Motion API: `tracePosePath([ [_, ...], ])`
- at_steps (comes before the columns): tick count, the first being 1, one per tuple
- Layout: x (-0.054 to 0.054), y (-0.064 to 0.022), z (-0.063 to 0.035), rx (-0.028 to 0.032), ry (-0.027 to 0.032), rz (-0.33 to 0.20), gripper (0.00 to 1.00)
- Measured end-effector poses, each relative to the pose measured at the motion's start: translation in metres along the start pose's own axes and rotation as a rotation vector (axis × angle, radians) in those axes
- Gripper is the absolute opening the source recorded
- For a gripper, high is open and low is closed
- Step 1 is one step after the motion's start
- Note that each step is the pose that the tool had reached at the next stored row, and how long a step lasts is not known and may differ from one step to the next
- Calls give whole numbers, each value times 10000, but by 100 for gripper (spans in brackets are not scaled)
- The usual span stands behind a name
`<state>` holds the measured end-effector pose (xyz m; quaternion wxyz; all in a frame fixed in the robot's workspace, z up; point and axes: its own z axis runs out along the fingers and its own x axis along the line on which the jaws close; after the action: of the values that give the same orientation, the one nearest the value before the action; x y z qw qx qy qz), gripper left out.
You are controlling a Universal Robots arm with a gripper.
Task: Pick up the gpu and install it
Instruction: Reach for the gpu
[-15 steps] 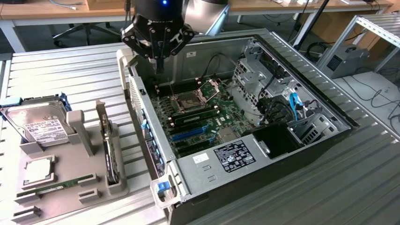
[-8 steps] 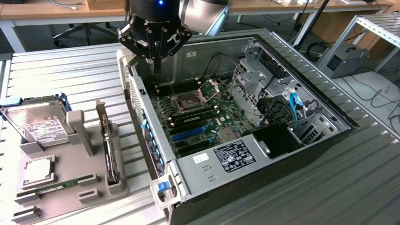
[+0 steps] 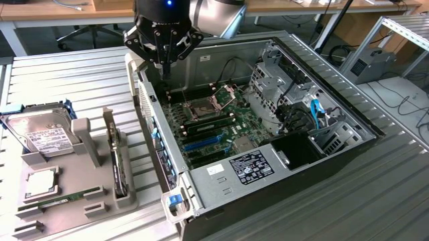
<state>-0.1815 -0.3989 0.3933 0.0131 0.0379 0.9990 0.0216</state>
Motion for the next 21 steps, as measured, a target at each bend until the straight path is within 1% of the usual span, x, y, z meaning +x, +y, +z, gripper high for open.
tracePosePath([
  [21,114,-9,-3,0,0,0,11],
])
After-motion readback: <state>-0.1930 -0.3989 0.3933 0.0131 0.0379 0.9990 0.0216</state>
